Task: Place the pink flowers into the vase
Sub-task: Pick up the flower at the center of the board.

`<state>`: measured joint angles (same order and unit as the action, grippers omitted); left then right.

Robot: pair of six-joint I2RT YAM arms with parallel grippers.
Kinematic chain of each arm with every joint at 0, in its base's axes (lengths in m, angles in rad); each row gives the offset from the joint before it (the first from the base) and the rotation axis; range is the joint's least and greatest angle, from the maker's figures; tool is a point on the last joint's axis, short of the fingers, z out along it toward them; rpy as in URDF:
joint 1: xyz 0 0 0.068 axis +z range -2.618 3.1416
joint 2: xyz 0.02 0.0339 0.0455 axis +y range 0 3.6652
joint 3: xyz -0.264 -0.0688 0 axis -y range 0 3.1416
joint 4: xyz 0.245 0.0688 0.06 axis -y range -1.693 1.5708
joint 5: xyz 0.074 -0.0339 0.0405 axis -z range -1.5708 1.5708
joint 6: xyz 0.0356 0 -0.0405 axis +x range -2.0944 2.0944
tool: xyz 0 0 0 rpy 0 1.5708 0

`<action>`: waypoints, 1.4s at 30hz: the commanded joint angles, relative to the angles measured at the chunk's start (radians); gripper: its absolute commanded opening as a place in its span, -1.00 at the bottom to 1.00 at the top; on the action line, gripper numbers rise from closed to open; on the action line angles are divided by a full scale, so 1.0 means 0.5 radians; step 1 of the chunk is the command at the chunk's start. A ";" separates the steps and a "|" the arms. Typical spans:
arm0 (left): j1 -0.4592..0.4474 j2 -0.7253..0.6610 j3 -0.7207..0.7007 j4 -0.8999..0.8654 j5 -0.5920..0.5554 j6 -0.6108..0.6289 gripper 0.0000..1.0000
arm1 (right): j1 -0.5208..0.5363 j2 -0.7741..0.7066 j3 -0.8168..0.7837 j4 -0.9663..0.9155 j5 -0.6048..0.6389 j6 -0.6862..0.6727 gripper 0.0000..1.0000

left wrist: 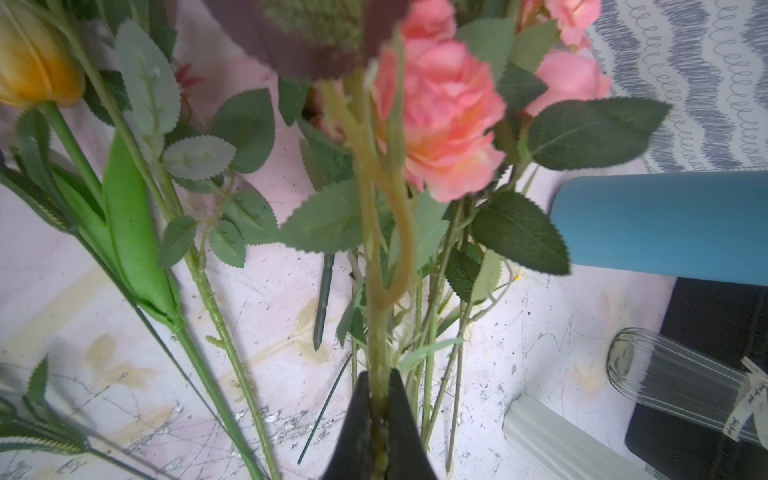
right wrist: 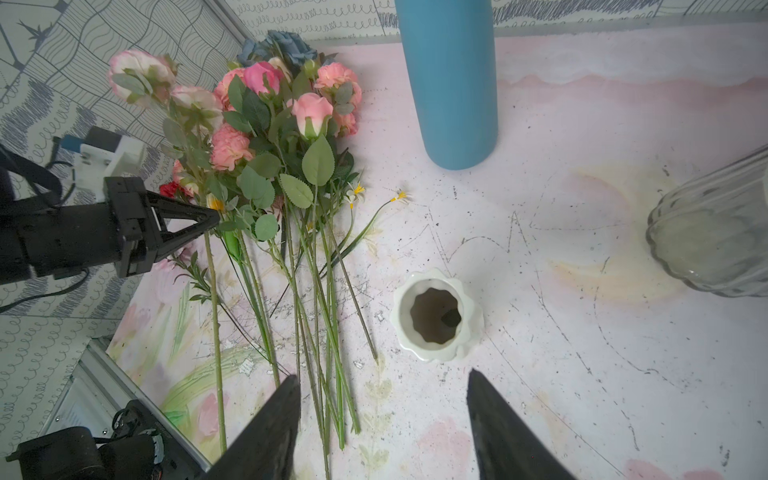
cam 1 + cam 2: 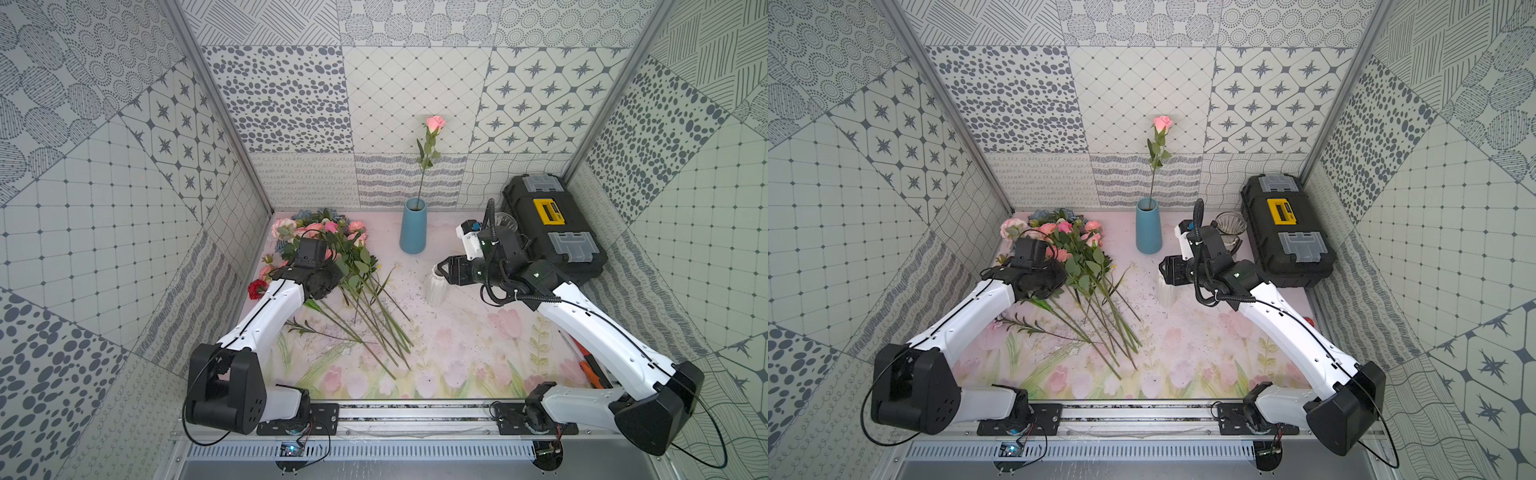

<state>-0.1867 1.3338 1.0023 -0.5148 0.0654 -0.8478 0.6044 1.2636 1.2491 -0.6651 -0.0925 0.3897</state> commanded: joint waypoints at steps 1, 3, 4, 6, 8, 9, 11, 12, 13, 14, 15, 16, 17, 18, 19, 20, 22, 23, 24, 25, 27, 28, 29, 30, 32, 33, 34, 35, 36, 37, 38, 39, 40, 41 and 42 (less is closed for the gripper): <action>-0.010 -0.096 0.168 -0.345 -0.071 0.235 -1.00 | -0.006 0.036 0.077 0.097 -0.071 0.025 0.29; -0.025 -0.141 0.210 -0.351 -0.050 0.312 -1.00 | -0.006 0.054 0.095 0.097 -0.092 0.018 0.29; -0.026 -0.164 0.232 -0.359 -0.047 0.344 -1.00 | -0.007 0.059 0.102 0.098 -0.105 0.018 0.29; -0.027 -0.208 0.266 -0.381 -0.030 0.390 -1.00 | -0.007 0.068 0.120 0.098 -0.119 0.013 0.29; -0.028 -0.251 0.305 -0.395 0.005 0.435 -1.00 | -0.007 0.073 0.135 0.097 -0.136 0.010 0.29; -0.026 -0.268 0.317 -0.393 0.029 0.453 -1.00 | -0.006 0.077 0.142 0.097 -0.142 0.007 0.29; -0.028 -0.302 0.343 -0.358 0.125 0.505 -1.00 | -0.006 0.077 0.155 0.100 -0.172 -0.002 0.29; -0.025 -0.317 0.351 -0.320 0.213 0.535 -1.00 | -0.006 0.074 0.164 0.103 -0.188 -0.016 0.29; -0.026 -0.333 0.350 -0.263 0.331 0.574 -1.00 | -0.007 0.071 0.177 0.106 -0.207 -0.032 0.29; -0.028 -0.358 0.343 -0.193 0.448 0.600 -1.00 | -0.006 0.063 0.188 0.109 -0.236 -0.047 0.29; -0.028 -0.380 0.334 -0.138 0.547 0.618 -1.00 | -0.009 0.061 0.204 0.115 -0.268 -0.066 0.29; -0.027 -0.403 0.322 -0.073 0.657 0.637 -1.00 | -0.007 0.061 0.226 0.117 -0.324 -0.079 0.29; -0.026 -0.418 0.310 -0.007 0.760 0.648 -1.00 | -0.006 0.064 0.245 0.128 -0.395 -0.096 0.29; -0.026 -0.431 0.304 0.028 0.844 0.657 -1.00 | -0.008 0.066 0.261 0.146 -0.459 -0.102 0.29; -0.027 -0.439 0.302 0.076 0.937 0.659 -1.00 | -0.008 0.072 0.280 0.173 -0.544 -0.102 0.29; -0.028 -0.445 0.297 0.114 1.027 0.660 -1.00 | -0.006 0.082 0.294 0.213 -0.635 -0.094 0.28; -0.026 -0.447 0.285 0.243 1.207 0.637 -1.00 | -0.009 0.119 0.323 0.299 -0.814 -0.053 0.27; -0.026 -0.445 0.276 0.309 1.302 0.612 -1.00 | -0.006 0.144 0.340 0.350 -0.901 -0.018 0.26; -0.026 -0.446 0.270 0.365 1.379 0.587 -1.00 | -0.006 0.174 0.358 0.398 -0.983 0.018 0.25; -0.028 -0.445 0.266 0.408 1.440 0.567 -1.00 | -0.003 0.202 0.378 0.434 -1.043 0.050 0.24; -0.027 -0.456 0.253 0.522 1.554 0.522 -1.00 | 0.007 0.274 0.422 0.499 -1.123 0.113 0.23; -0.026 -0.459 0.249 0.567 1.583 0.504 -1.00 | 0.015 0.296 0.434 0.530 -1.149 0.135 0.23; -0.028 -0.466 0.244 0.614 1.604 0.483 -1.00 | 0.026 0.318 0.441 0.575 -1.172 0.165 0.22; -0.027 -0.466 0.248 0.641 1.610 0.467 -1.00 | 0.036 0.337 0.439 0.630 -1.196 0.197 0.22; -0.026 -0.471 0.236 0.741 1.641 0.417 -1.00 | 0.060 0.378 0.454 0.692 -1.251 0.250 0.21; -0.027 -0.469 0.238 0.784 1.654 0.393 -1.00 | 0.076 0.401 0.466 0.711 -1.272 0.263 0.21; -0.026 -0.466 0.233 0.835 1.675 0.363 -1.00 | 0.092 0.421 0.480 0.719 -1.285 0.267 0.21; -0.027 -0.457 0.229 0.891 1.700 0.329 -1.00 | 0.112 0.443 0.490 0.720 -1.291 0.269 0.20; -0.028 -0.452 0.226 0.937 1.711 0.298 -1.00 | 0.134 0.458 0.496 0.728 -1.299 0.270 0.19; -0.027 -0.444 0.218 0.981 1.724 0.268 -1.00 | 0.154 0.472 0.499 0.742 -1.311 0.273 0.17; -0.026 -0.433 0.211 1.028 1.737 0.235 -1.00 | 0.177 0.488 0.503 0.745 -1.322 0.274 0.16; -0.027 -0.428 0.202 1.069 1.746 0.208 -1.00 | 0.190 0.499 0.505 0.758 -1.332 0.276 0.14; -0.028 -0.418 0.194 1.112 1.752 0.176 -1.00 | 0.206 0.507 0.498 0.783 -1.340 0.285 0.11; -0.026 -0.410 0.185 1.157 1.762 0.147 -1.00 | 0.222 0.512 0.484 0.823 -1.344 0.300 0.07; -0.026 -0.408 0.178 1.192 1.768 0.123 -1.00 | 0.233 0.514 0.467 0.863 -1.346 0.321 0.03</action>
<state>-0.1974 1.1198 1.1019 -0.1623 0.8307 -0.6945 0.7055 1.5112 1.4677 -0.3347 -0.7303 0.5156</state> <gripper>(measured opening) 0.059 0.522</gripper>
